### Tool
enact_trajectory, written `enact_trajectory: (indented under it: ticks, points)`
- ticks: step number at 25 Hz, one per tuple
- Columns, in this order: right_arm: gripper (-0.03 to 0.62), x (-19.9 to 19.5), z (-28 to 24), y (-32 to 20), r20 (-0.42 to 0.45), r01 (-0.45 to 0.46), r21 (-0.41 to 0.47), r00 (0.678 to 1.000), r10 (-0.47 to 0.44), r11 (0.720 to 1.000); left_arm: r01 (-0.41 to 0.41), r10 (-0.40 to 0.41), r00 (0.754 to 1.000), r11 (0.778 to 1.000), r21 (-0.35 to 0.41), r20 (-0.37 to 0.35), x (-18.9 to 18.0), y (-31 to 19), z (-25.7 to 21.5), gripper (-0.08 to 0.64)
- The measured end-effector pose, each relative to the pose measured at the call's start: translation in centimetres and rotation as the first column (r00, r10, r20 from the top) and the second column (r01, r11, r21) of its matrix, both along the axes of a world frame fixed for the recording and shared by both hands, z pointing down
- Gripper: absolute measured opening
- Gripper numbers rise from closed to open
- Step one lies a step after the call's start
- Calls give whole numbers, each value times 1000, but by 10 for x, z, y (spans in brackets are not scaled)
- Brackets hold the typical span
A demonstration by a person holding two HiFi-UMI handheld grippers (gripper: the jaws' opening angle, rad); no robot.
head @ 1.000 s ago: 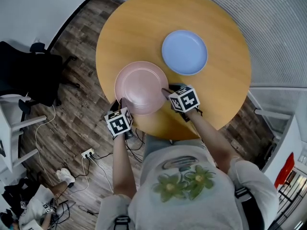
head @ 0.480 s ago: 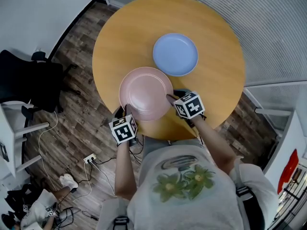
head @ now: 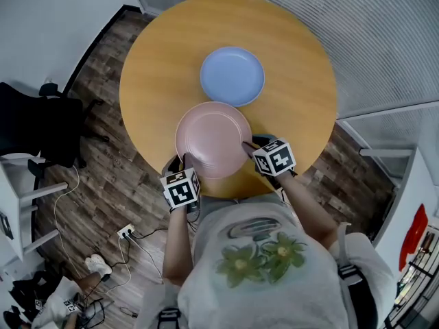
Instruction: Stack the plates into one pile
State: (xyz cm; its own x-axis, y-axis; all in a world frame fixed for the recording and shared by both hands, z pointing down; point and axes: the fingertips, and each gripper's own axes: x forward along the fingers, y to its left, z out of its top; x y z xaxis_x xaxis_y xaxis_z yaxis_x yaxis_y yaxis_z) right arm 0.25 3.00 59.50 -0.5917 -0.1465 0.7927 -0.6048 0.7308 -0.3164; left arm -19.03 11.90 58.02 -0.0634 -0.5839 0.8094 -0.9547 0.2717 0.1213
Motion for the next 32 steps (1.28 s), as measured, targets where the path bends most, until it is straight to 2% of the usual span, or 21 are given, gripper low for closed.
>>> enact_trajectory:
  ticks: [7, 16, 32]
  points:
    - [140, 42, -4, 5, 3, -56, -16, 998, 56, 998, -60, 60, 998, 998, -14, 4, 38, -5, -4, 86]
    - [140, 73, -10, -11, 12, -126, -5, 992, 126, 992, -133, 133, 991, 991, -11, 14, 64, -34, -9, 86]
    - [140, 89, -15, -65, 2, -165, 11, 986, 165, 986, -191, 191, 981, 982, -4, 20, 79, -97, -15, 86]
